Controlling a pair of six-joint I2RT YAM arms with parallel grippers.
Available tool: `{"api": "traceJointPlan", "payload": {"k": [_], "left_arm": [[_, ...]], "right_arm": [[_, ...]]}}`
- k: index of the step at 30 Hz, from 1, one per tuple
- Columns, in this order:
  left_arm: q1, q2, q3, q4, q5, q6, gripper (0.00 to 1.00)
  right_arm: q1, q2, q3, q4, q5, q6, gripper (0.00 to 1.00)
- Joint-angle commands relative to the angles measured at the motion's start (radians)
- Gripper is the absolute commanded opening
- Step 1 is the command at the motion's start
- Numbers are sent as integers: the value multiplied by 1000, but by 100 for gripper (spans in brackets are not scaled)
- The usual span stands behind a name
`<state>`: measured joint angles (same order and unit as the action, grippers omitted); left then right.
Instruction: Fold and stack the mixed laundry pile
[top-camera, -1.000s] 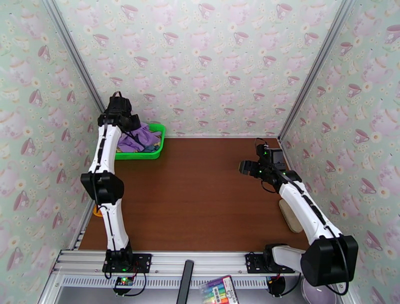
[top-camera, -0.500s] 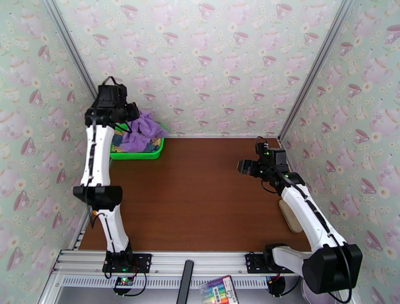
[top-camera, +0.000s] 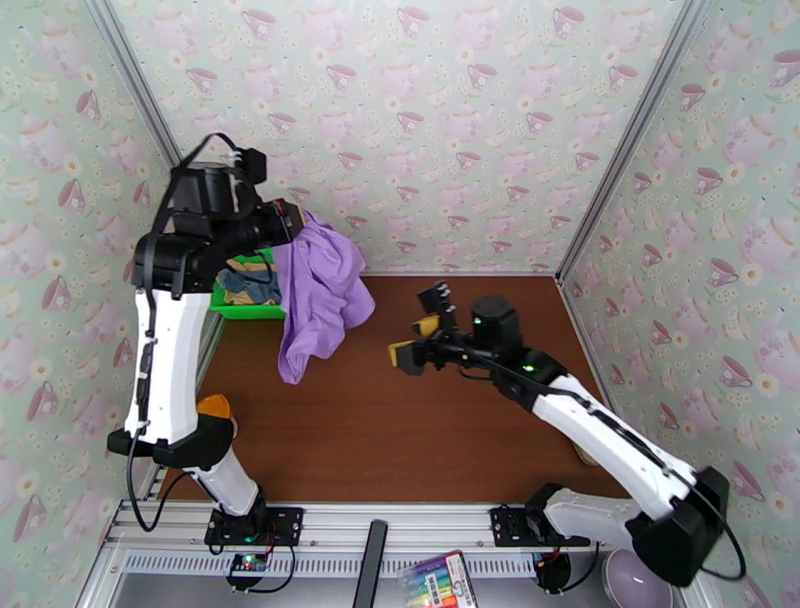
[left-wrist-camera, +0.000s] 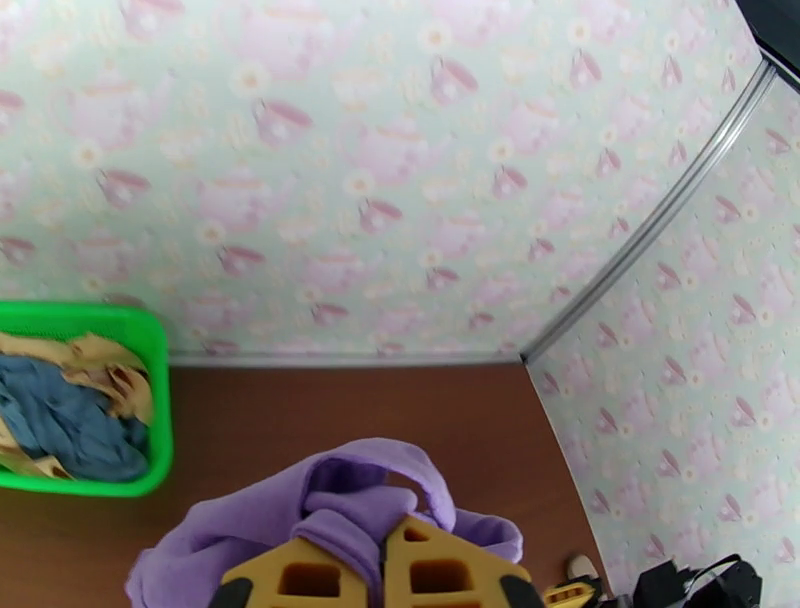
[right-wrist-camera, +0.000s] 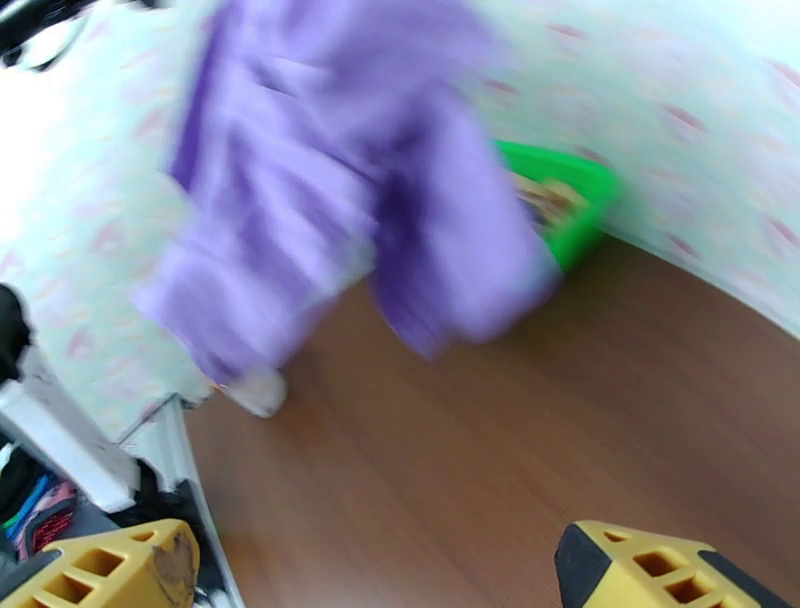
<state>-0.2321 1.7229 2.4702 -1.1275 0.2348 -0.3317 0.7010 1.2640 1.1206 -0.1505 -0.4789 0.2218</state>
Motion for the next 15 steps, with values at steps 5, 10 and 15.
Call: {"api": "traceJointPlan", "payload": {"k": [5, 10, 15], "left_arm": [[-98, -34, -26, 40, -64, -70, 0], [-131, -53, -33, 64, -66, -92, 0], [-141, -63, -37, 73, -71, -99, 0]], "right_arm": [[132, 262, -30, 532, 17, 347, 100], [140, 362, -72, 772, 18, 484, 100], [138, 374, -121, 849, 106, 461, 100]]}}
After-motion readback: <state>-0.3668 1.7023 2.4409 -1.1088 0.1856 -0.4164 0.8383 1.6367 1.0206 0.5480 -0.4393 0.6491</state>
